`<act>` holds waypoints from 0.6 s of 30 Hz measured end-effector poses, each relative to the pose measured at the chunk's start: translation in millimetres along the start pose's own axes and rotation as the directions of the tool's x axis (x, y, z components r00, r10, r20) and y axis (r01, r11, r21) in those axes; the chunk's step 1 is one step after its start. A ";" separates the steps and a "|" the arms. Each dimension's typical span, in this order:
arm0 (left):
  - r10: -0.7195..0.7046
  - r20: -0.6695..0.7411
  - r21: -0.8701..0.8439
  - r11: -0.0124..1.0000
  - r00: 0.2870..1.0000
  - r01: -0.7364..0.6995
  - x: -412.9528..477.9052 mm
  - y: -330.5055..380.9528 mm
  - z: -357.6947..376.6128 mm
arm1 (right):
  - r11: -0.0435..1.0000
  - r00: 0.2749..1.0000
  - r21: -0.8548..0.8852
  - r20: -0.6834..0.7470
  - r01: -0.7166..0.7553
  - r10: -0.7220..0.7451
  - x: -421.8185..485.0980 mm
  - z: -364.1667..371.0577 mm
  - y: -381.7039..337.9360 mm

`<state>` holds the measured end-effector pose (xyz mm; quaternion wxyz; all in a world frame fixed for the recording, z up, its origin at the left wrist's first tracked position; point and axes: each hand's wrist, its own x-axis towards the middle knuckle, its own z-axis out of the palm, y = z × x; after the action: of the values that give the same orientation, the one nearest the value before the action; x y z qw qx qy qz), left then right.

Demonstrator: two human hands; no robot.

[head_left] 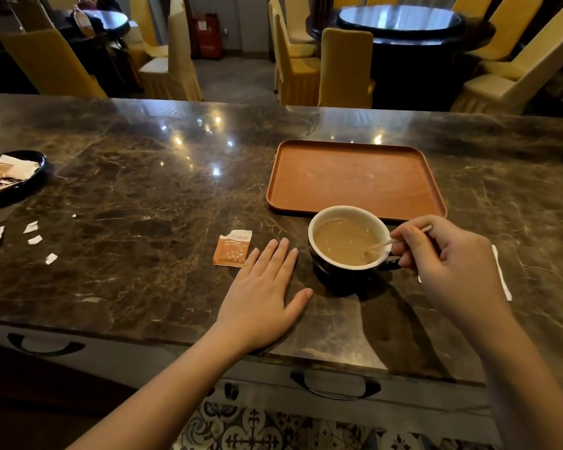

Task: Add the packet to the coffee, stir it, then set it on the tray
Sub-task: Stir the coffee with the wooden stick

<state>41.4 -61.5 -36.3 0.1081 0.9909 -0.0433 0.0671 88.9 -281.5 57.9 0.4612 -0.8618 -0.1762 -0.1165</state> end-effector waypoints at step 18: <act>-0.005 0.003 -0.005 1.000 1.000 0.005 0.9 -0.6 1.5 | 0.996 0.999 0.085 -0.029 -0.017 0.020 -5.5 11.2 5.6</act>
<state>42.5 -61.3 -37.7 0.1107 0.9908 -0.0413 0.0654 86.6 -276.1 45.5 0.5009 -0.8412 -0.1662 -0.1177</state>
